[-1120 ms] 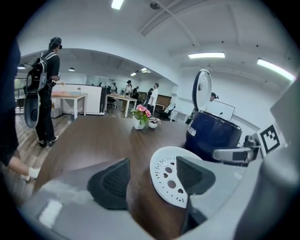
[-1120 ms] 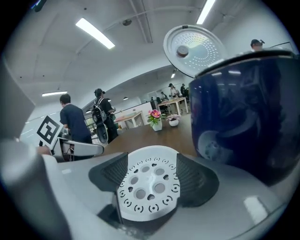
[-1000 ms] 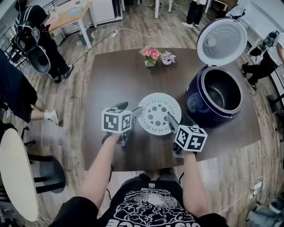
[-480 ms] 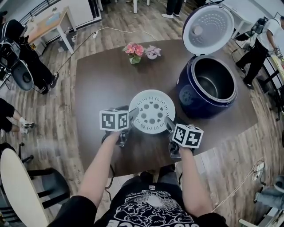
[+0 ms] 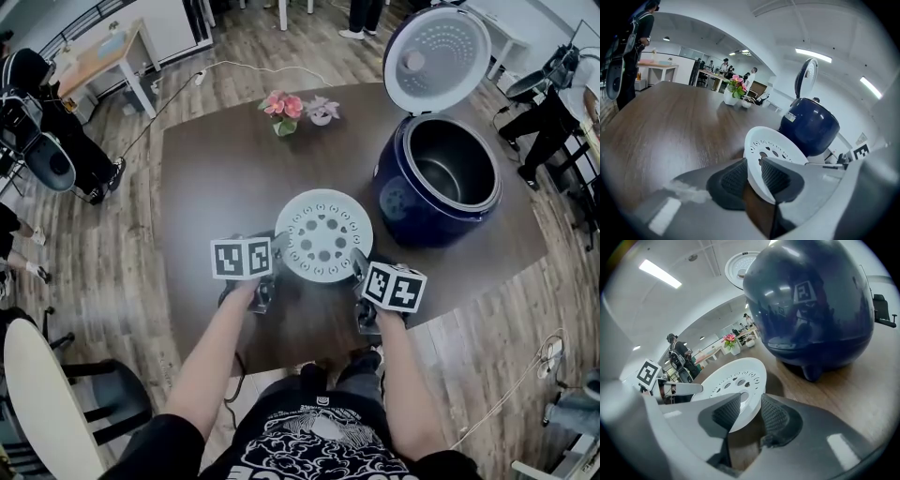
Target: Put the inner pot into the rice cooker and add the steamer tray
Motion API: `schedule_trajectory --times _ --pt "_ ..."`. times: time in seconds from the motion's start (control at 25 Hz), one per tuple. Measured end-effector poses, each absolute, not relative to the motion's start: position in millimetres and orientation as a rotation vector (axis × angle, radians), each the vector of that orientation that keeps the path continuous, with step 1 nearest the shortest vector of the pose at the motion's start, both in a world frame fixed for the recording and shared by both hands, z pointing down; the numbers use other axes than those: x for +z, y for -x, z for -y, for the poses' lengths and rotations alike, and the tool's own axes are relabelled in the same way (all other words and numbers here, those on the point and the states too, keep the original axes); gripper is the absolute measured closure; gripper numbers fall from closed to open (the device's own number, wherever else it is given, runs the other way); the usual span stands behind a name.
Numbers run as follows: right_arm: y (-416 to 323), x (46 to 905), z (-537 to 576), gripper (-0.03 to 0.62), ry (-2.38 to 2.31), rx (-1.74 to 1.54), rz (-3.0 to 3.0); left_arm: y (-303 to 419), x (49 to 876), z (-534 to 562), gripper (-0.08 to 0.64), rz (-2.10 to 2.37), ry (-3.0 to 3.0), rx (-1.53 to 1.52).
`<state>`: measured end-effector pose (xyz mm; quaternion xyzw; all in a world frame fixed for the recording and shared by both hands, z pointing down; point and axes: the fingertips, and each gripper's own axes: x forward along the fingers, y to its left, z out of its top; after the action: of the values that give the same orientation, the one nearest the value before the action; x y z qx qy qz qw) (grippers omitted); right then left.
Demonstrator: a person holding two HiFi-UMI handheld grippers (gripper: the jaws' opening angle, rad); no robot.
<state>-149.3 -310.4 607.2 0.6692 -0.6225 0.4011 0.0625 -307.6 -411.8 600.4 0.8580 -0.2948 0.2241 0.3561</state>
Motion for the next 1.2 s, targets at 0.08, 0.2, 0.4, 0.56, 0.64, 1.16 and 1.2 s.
schedule_trajectory --times 0.08,0.2,0.4,0.56,0.64,1.16,1.2 --pt "150 603 310 0.456 -2.013 1.188 1.881 309 595 411 0.459 0.772 -2.227 0.572" --pt "152 587 313 0.457 -2.006 1.139 1.917 312 581 410 0.459 0.791 -2.249 0.54" --pt "157 551 326 0.457 -1.991 1.026 2.004 321 551 417 0.459 0.844 -2.287 0.48" --pt "158 519 336 0.459 -1.982 0.917 2.064 326 525 422 0.459 0.886 -2.321 0.43" --pt "163 502 338 0.46 -1.984 0.873 2.097 331 510 423 0.459 0.893 -2.337 0.398" --pt "136 405 333 0.462 -2.095 0.694 2.213 301 408 425 0.46 0.842 -2.486 0.233" --pt "132 399 332 0.462 -2.112 0.686 2.21 295 401 426 0.46 0.828 -2.502 0.227"
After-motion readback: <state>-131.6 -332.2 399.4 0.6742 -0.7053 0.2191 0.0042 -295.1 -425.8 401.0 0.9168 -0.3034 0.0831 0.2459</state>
